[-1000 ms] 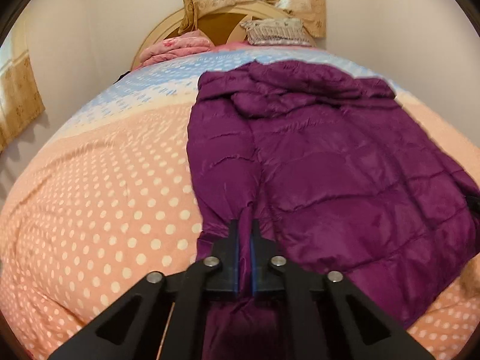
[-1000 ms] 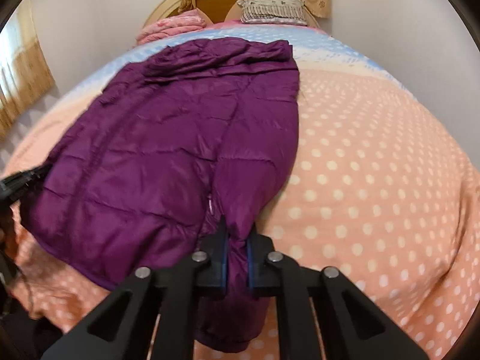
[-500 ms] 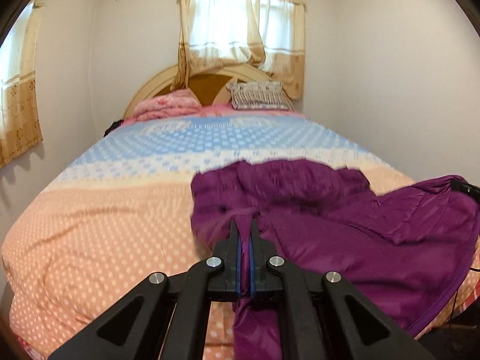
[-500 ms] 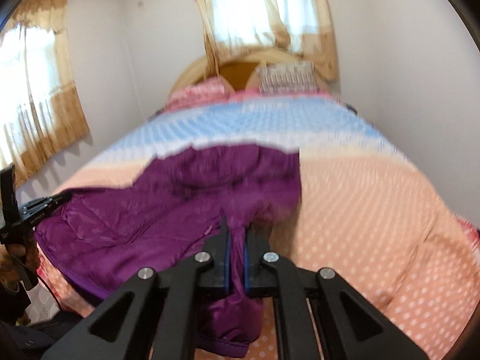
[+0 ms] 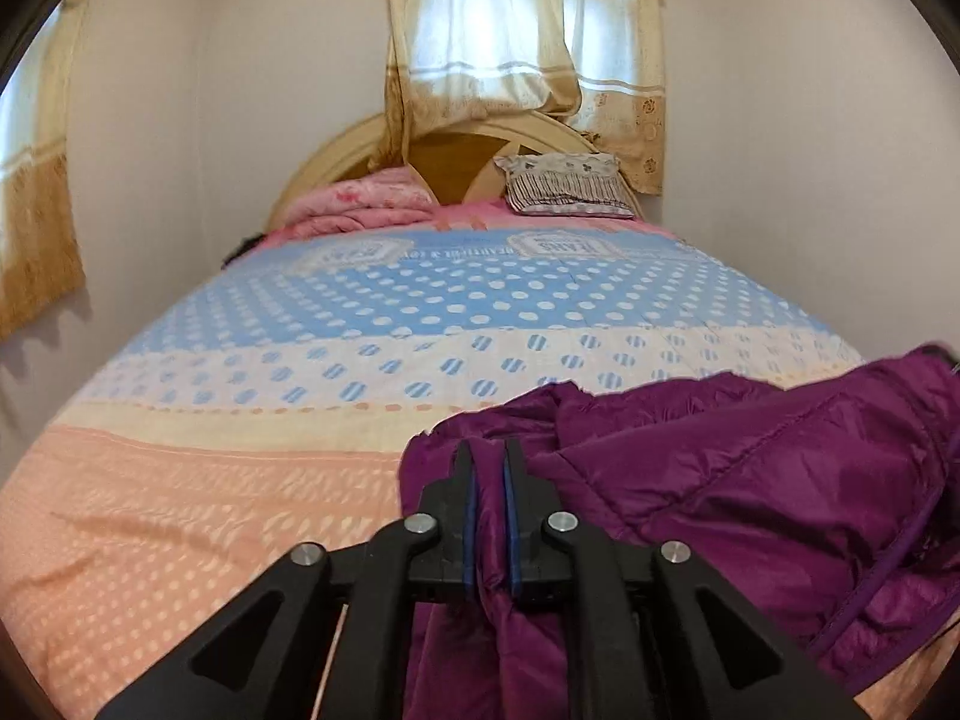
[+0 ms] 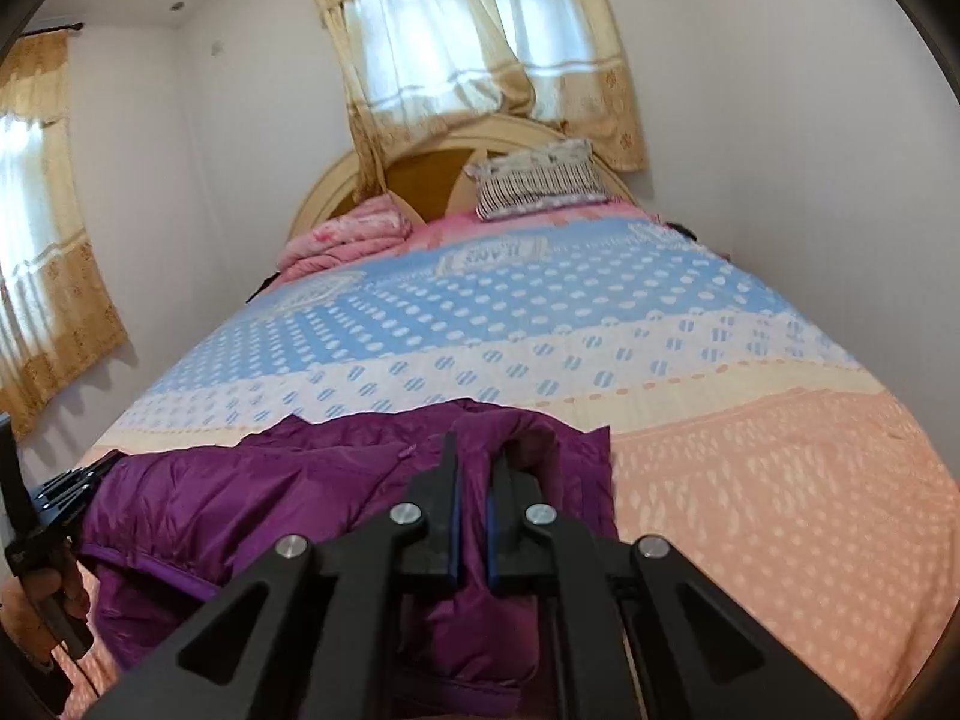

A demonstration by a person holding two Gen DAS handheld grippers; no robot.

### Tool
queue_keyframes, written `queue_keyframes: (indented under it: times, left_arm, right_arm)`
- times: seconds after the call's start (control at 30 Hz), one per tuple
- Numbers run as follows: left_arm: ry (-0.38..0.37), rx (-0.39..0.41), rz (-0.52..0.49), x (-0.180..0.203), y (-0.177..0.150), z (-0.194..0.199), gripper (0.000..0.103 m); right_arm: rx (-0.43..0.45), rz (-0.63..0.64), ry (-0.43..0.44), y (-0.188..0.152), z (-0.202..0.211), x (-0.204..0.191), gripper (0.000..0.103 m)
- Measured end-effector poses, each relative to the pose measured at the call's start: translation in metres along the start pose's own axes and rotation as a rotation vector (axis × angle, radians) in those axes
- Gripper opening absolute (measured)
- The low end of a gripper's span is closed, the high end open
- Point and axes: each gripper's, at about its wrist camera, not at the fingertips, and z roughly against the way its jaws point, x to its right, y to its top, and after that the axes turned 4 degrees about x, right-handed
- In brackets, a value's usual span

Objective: Fold large clothes

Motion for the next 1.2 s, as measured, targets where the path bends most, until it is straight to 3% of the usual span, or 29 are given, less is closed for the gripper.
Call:
queue_keyframes:
  times: [0.03, 0.07, 0.1, 0.13, 0.17, 0.23, 0.27, 0.3, 0.37, 0.4, 0.53, 0.73, 0.83, 0.93, 1.0, 1.07, 1.13, 1.2]
  left_arm:
    - [0.045, 0.019, -0.002, -0.003, 0.006, -0.004, 0.025]
    - [0.082, 0.041, -0.011, -0.001, 0.006, -0.002, 0.052]
    - [0.134, 0.078, -0.027, -0.003, 0.012, -0.001, 0.068]
    - [0.169, 0.116, -0.03, -0.003, 0.017, -0.001, 0.093]
    - [0.205, 0.171, -0.015, -0.008, 0.02, 0.002, 0.101]
    - [0.267, 0.214, -0.021, -0.009, 0.026, 0.0, 0.101]
    - [0.289, 0.192, -0.038, -0.007, 0.03, -0.008, 0.101]
    - [0.326, 0.166, -0.038, -0.006, 0.031, -0.016, 0.101]
    - [0.406, 0.141, -0.017, -0.006, 0.032, -0.024, 0.101]
    - [0.427, 0.134, 0.001, -0.005, 0.031, -0.028, 0.101]
    - [0.393, 0.154, 0.017, 0.013, 0.018, -0.026, 0.101]
    - [0.335, 0.106, -0.13, 0.062, 0.005, -0.06, 0.101]
    - [0.411, 0.035, -0.254, 0.075, -0.006, -0.095, 0.101]
    - [0.554, -0.029, -0.33, 0.063, -0.019, -0.133, 0.101]
    - [0.589, -0.102, -0.291, 0.043, -0.023, -0.154, 0.101]
    - [0.62, -0.172, -0.181, 0.017, -0.022, -0.167, 0.101]
    - [0.623, -0.207, -0.092, 0.001, -0.02, -0.173, 0.101]
    - [0.617, -0.228, -0.084, 0.001, -0.022, -0.181, 0.101]
  right_arm:
    - [-0.017, -0.001, -0.001, 0.001, -0.011, 0.003, 0.007]
    - [-0.03, -0.015, 0.001, 0.003, -0.023, 0.008, 0.007]
    - [-0.038, -0.025, 0.003, 0.001, -0.025, 0.012, 0.008]
    - [-0.053, -0.029, -0.002, 0.0, -0.034, 0.015, 0.008]
    - [-0.068, -0.022, -0.012, -0.002, -0.039, 0.016, 0.009]
    - [-0.079, -0.013, -0.032, -0.002, -0.054, 0.017, 0.011]
    - [-0.073, -0.034, -0.044, 0.001, -0.06, 0.02, 0.023]
    - [-0.067, -0.054, -0.054, 0.004, -0.066, 0.024, 0.054]
    - [-0.017, -0.092, -0.079, 0.013, -0.068, 0.029, 0.088]
    - [-0.003, -0.09, -0.085, 0.017, -0.066, 0.029, 0.088]
    - [0.008, -0.037, -0.093, 0.016, -0.051, 0.011, 0.088]
    - [-0.008, 0.114, -0.011, -0.009, -0.042, -0.048, 0.088]
    - [-0.106, 0.195, 0.062, -0.02, -0.064, -0.076, 0.087]
    - [-0.201, 0.281, -0.004, -0.03, -0.102, -0.085, 0.085]
    - [-0.227, 0.289, -0.091, -0.035, -0.124, -0.074, 0.083]
    - [-0.25, 0.267, -0.193, -0.038, -0.148, -0.051, 0.081]
    - [-0.265, 0.158, -0.245, -0.038, -0.158, -0.022, 0.081]
    - [-0.277, 0.106, -0.254, -0.04, -0.161, -0.01, 0.081]
